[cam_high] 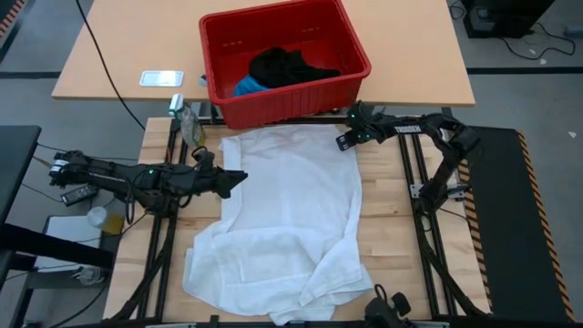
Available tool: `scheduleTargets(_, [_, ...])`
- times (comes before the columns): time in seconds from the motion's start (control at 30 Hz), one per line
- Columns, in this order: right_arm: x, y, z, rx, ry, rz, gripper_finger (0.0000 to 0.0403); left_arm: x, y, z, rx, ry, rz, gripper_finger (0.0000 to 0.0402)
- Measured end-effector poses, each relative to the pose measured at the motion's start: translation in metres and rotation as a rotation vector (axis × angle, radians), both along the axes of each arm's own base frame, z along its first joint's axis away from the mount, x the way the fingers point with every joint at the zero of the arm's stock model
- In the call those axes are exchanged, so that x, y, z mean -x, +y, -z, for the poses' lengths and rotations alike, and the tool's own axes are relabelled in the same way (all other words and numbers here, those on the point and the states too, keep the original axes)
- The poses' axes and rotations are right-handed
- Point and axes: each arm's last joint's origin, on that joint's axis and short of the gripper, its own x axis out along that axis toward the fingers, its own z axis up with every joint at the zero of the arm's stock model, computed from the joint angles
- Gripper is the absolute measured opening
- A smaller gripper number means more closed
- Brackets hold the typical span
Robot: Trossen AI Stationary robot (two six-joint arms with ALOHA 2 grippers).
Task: Fold laundry
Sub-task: Fold the white polo shirt
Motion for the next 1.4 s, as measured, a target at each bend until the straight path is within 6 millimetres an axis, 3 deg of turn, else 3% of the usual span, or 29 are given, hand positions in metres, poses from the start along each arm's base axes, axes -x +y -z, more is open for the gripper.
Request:
scheduleTargets(0.17, [-0.002,0.003,0.0,0.026,0.042,-0.017,0.0014,0.0,0.0,0.0,0.0,0.0,0.0,0.0155])
scheduleTargets(0.33, [0.008,-0.001,-0.01,-0.017,0.059,0.037,0.0009,0.0,0.0,-0.004,0.008,-0.037,0.014,0.0155])
scheduleTargets(0.5, [0.011,-0.009,-0.052,0.082,-0.051,0.035,0.0005,-0.001,0.0,-0.004,0.009,-0.042,0.015,0.0155])
scheduleTargets(0.7, [0.01,-0.004,-0.087,0.044,-0.287,0.035,0.0002,-0.001,-0.001,-0.004,0.007,-0.041,0.016,0.0155])
scheduleTargets(0.83, [-0.008,0.002,-0.089,-0.079,-0.496,0.003,0.0003,-0.001,0.0,-0.004,0.007,-0.041,0.016,0.0155])
scheduleTargets(1.03, [-0.052,0.006,-0.086,-0.064,-0.728,-0.004,0.0003,-0.001,0.0,-0.004,0.007,-0.041,0.016,0.0155])
scheduleTargets(1.27, [-0.089,0.008,-0.054,-0.083,-0.855,0.086,0.0003,-0.001,-0.001,-0.004,0.007,-0.043,0.016,0.0155])
scheduleTargets(1.4, [-0.104,0.007,-0.031,-0.094,-0.839,0.123,0.0003,-0.001,-0.001,-0.004,0.007,-0.044,0.017,0.0155])
